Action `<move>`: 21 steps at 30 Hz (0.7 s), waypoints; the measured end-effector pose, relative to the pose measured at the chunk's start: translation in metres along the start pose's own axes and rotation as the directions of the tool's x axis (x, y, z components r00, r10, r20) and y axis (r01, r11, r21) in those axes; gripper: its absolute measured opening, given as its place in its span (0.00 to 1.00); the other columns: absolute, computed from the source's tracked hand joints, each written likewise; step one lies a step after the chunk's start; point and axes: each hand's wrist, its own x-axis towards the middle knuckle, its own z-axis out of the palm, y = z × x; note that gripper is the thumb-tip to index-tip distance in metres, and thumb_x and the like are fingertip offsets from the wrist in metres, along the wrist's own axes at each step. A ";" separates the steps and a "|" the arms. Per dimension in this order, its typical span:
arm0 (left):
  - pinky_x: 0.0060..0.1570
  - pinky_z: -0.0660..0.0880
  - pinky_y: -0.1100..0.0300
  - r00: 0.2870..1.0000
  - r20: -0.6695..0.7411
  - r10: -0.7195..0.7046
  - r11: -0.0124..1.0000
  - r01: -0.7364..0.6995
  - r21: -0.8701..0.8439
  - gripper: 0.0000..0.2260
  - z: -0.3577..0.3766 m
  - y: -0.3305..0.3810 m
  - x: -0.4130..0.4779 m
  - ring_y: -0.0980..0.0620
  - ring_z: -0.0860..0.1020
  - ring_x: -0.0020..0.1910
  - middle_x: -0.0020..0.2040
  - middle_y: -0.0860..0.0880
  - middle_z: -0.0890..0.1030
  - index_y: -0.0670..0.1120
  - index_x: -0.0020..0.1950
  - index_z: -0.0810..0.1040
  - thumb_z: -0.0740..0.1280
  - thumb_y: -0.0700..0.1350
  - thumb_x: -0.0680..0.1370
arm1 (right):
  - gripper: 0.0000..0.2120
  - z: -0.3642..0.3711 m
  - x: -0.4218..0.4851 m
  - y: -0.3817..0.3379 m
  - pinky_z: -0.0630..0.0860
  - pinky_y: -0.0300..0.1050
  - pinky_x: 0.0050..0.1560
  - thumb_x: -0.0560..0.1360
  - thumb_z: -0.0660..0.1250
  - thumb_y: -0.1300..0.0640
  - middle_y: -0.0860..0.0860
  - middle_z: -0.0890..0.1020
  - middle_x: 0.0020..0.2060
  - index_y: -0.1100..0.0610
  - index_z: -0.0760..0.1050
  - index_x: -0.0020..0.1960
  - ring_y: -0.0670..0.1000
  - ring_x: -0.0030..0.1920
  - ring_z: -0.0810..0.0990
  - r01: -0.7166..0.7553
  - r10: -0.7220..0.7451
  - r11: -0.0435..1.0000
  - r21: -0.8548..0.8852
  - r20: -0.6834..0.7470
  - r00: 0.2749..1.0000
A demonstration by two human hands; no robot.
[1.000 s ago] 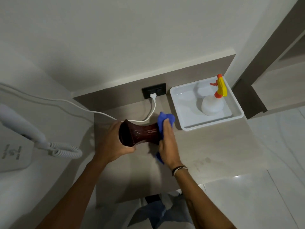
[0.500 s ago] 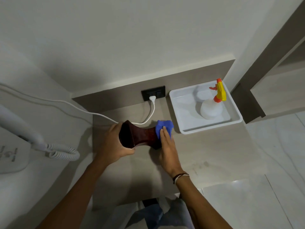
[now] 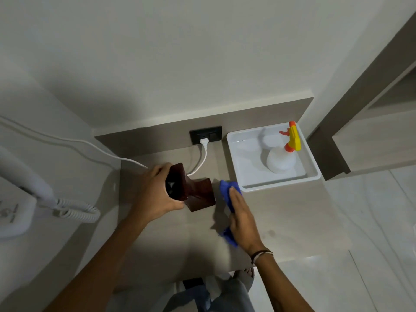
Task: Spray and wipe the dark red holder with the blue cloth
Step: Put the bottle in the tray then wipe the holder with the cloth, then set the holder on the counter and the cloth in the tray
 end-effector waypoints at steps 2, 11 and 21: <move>0.61 0.73 0.54 1.000 0.015 0.019 0.999 -0.020 0.047 0.48 0.003 0.010 0.004 0.47 0.73 0.66 0.68 0.51 0.75 0.54 0.74 0.71 0.75 0.65 0.55 | 0.36 -0.019 -0.001 -0.003 0.64 0.49 0.84 0.79 0.59 0.76 0.53 0.65 0.83 0.59 0.61 0.84 0.51 0.80 0.68 0.000 0.003 0.999 0.039 -0.091 0.996; 0.69 0.72 0.49 0.999 0.024 0.025 0.973 -0.030 0.230 0.52 0.018 0.049 0.016 0.47 0.71 0.70 0.72 0.50 0.73 0.51 0.81 0.65 0.75 0.67 0.60 | 0.31 -0.081 0.056 -0.011 0.58 0.20 0.74 0.81 0.58 0.75 0.51 0.71 0.79 0.59 0.66 0.82 0.47 0.76 0.70 0.033 -0.024 0.999 0.043 -0.201 0.979; 0.72 0.69 0.52 1.000 -0.018 -0.005 0.974 0.009 0.228 0.52 0.040 0.062 0.019 0.48 0.68 0.72 0.74 0.51 0.69 0.51 0.81 0.62 0.72 0.69 0.61 | 0.32 -0.072 0.162 0.031 0.45 0.58 0.87 0.88 0.55 0.59 0.61 0.47 0.87 0.62 0.44 0.86 0.65 0.87 0.45 0.252 -0.066 0.703 -0.665 0.292 0.954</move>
